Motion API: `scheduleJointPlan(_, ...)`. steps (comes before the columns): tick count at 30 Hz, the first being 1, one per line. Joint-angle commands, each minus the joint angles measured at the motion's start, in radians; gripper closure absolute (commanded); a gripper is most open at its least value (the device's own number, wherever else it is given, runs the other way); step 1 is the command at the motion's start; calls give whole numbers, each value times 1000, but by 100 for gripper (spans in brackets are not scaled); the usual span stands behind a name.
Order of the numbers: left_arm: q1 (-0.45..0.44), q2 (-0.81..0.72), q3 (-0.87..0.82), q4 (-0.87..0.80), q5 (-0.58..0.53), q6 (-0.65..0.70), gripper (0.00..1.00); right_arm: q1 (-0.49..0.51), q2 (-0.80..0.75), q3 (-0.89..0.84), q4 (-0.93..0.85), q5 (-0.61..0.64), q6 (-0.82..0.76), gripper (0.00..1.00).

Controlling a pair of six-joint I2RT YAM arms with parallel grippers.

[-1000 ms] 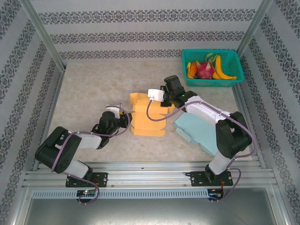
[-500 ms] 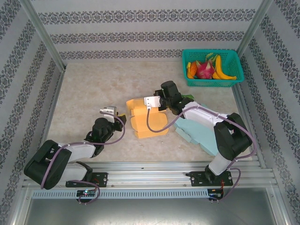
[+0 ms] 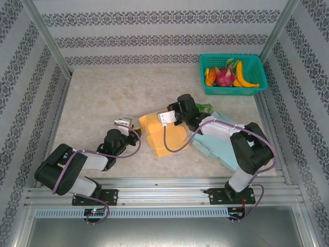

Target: Fold the paper box

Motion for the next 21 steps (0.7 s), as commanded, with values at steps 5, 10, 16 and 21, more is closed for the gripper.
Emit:
scheduleJointPlan(5,-6,69,48,80,93,27,57,6,19,-29,64,-44,-14,100)
scheduleJointPlan(10,-5,90,45,111,126,27,58,9,12,-99,169,-45,-33,100)
scheduleJointPlan(16,-8,128,55,133,147,17,60,14,19,-127,217,-30,-34,100)
scheduleJointPlan(21,-19,168,56,182,167,-2,61,22,22,-147,252,-6,-31,100)
